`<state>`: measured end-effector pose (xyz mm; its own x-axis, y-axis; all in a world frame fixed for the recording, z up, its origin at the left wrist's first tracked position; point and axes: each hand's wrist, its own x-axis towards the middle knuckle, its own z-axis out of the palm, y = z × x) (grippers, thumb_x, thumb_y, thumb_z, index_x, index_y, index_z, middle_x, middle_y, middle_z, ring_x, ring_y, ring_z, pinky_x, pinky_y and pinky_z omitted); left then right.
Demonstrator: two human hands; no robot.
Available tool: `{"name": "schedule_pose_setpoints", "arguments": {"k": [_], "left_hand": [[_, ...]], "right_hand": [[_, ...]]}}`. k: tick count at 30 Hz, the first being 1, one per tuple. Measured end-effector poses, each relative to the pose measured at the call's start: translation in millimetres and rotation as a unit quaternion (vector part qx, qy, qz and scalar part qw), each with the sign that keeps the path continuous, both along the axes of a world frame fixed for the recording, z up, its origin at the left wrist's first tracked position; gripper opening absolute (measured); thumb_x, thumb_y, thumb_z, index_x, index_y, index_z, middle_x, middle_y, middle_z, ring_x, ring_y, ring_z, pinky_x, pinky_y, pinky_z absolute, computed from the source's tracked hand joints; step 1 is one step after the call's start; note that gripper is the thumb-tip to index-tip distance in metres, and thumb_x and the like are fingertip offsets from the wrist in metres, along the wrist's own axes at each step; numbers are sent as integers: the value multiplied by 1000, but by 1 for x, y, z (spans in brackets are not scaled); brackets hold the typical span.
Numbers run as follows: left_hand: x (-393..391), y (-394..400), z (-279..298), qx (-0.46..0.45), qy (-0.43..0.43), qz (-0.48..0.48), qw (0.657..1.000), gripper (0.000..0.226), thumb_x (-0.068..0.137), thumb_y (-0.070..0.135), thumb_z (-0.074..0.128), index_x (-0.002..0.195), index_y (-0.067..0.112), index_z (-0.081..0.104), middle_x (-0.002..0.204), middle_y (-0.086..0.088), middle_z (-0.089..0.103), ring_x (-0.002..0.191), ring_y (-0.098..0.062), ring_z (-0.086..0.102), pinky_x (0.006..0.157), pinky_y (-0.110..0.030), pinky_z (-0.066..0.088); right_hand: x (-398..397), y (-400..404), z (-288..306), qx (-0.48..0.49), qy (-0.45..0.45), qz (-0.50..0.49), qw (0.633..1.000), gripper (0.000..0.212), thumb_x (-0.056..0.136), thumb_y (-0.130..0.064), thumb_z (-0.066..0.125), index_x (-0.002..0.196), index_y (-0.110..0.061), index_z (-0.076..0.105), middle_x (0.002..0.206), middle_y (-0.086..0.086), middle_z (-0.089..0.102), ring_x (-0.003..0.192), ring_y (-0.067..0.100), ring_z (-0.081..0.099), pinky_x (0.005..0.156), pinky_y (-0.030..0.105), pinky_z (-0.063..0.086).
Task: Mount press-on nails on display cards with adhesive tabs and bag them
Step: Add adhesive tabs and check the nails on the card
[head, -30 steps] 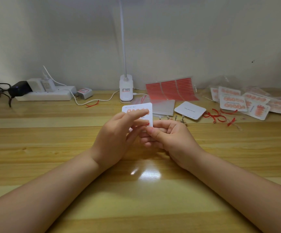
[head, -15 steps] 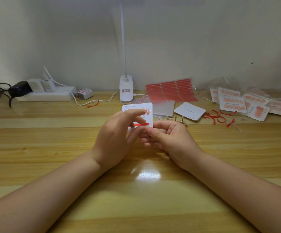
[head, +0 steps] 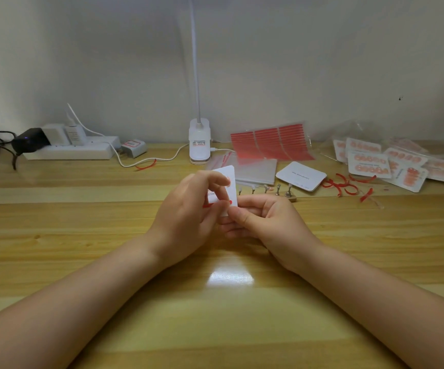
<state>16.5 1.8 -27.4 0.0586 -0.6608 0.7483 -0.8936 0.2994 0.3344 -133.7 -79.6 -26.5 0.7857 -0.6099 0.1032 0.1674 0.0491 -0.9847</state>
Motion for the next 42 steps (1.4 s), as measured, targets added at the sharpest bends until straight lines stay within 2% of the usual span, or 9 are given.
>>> {"name": "schedule_pose_setpoints", "arguments": {"k": [3, 8, 11, 15, 18, 21, 25, 35, 42], "left_hand": [[1, 0, -1, 6, -34, 23, 999, 23, 82, 5, 63, 105, 1, 58, 91, 13, 54, 78, 6, 37, 75, -19, 35], [-1, 1, -3, 4, -58, 37, 998, 19, 81, 4, 64, 98, 0, 58, 89, 11, 53, 77, 5, 28, 69, -17, 28], [-2, 1, -8, 12, -15, 34, 999, 20, 84, 7, 61, 104, 4, 56, 90, 10, 53, 68, 2, 38, 67, -19, 32], [-3, 1, -8, -8, 12, 2, 1000, 32, 87, 7, 61, 110, 21, 45, 95, 9, 55, 66, -9, 46, 65, -23, 41], [-3, 2, -5, -24, 3, -5, 1000, 27, 91, 13, 60, 112, 19, 46, 102, 7, 57, 67, -13, 50, 66, -24, 45], [-2, 3, -3, -34, -11, -8, 999, 29, 89, 6, 63, 116, 11, 53, 103, -1, 67, 72, -18, 60, 71, -29, 49], [-4, 5, -2, -53, -38, 1, 998, 32, 91, 10, 63, 118, 20, 48, 98, -2, 73, 85, -18, 69, 75, -30, 53], [-4, 5, -2, -48, 26, 6, 998, 40, 83, 10, 69, 112, 23, 45, 87, 2, 69, 73, -13, 61, 71, -23, 49], [-7, 5, -3, -40, 29, 11, 999, 45, 81, 5, 71, 114, 22, 46, 90, -1, 66, 73, -18, 60, 71, -27, 49]], "right_hand": [[-1, 0, 0, -4, 7, 1, 1000, 15, 90, -3, 60, 102, 2, 68, 86, 22, 73, 77, 24, 71, 75, 32, 60], [0, 0, 0, -7, 10, 2, 1000, 20, 91, -5, 60, 106, 5, 67, 91, 24, 72, 79, 25, 70, 74, 30, 60], [0, 0, 0, -10, 7, 7, 1000, 19, 91, -5, 60, 106, 3, 68, 91, 21, 73, 81, 24, 71, 74, 30, 60], [1, 0, -1, -8, 8, -3, 1000, 13, 91, -6, 61, 100, -2, 69, 82, 14, 74, 75, 20, 72, 70, 27, 59], [2, -1, -1, -3, 12, -5, 1000, 14, 91, -6, 61, 101, -1, 70, 85, 18, 74, 76, 22, 72, 70, 28, 60], [2, -1, 0, 10, 10, -3, 1000, 16, 91, -8, 61, 102, 0, 69, 90, 22, 73, 80, 25, 72, 70, 29, 60], [2, -3, 1, 23, -1, -3, 1000, 15, 94, -6, 58, 101, 1, 69, 90, 22, 73, 84, 27, 72, 68, 28, 59], [1, -2, 2, 13, -8, 15, 1000, 16, 95, -8, 55, 96, -2, 69, 83, 17, 72, 78, 25, 70, 70, 28, 60], [2, -1, 0, -15, -3, 13, 1000, 17, 96, -6, 54, 100, -1, 70, 85, 18, 72, 80, 24, 70, 72, 29, 60]]}}
